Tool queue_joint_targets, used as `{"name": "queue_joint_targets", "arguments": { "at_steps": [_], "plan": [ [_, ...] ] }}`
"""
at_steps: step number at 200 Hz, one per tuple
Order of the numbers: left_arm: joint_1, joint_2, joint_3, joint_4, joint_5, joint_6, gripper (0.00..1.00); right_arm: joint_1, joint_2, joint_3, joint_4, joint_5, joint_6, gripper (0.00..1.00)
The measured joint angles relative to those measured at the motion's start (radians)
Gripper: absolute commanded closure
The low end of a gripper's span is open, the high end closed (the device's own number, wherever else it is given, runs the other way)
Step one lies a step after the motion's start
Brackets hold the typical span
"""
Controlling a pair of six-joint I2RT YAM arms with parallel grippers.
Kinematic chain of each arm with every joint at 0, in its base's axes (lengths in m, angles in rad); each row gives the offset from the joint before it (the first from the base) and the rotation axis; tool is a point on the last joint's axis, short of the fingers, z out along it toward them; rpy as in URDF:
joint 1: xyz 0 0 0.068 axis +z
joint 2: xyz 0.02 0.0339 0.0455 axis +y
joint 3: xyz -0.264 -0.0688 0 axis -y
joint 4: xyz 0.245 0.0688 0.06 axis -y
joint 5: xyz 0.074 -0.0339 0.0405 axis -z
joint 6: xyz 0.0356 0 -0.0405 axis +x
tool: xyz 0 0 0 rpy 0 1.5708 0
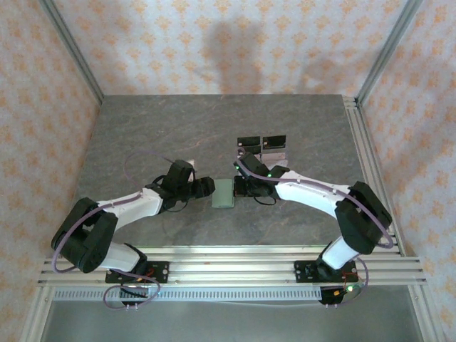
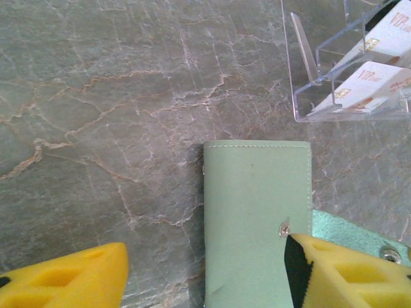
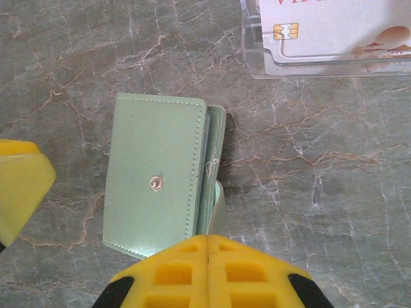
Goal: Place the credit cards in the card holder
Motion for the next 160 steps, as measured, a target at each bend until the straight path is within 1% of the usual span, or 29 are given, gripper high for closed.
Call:
{"name": "queue_joint_targets", "arguments": {
  "at_steps": [16, 38, 81, 121, 160],
  "plan": [
    [-0.007, -0.002, 0.012, -0.031, -0.012, 0.011, 0.30, 0.000, -0.007, 0.007, -0.010, -0.003, -0.001, 1.00],
    [-0.042, -0.001, 0.051, -0.075, -0.028, 0.035, 0.29, 0.000, -0.023, 0.025, -0.022, -0.011, -0.005, 1.00],
    [-0.098, 0.021, 0.107, -0.089, -0.049, 0.053, 0.29, 0.000, -0.066, 0.065, -0.027, -0.022, -0.007, 1.00],
    [-0.105, 0.062, 0.132, -0.106, -0.053, 0.054, 0.29, 0.000, -0.073, 0.075, -0.031, -0.026, -0.007, 1.00],
    [-0.117, 0.070, 0.151, -0.108, -0.060, 0.053, 0.29, 0.000, -0.073, 0.075, -0.031, -0.031, -0.007, 1.00]
  ]
}}
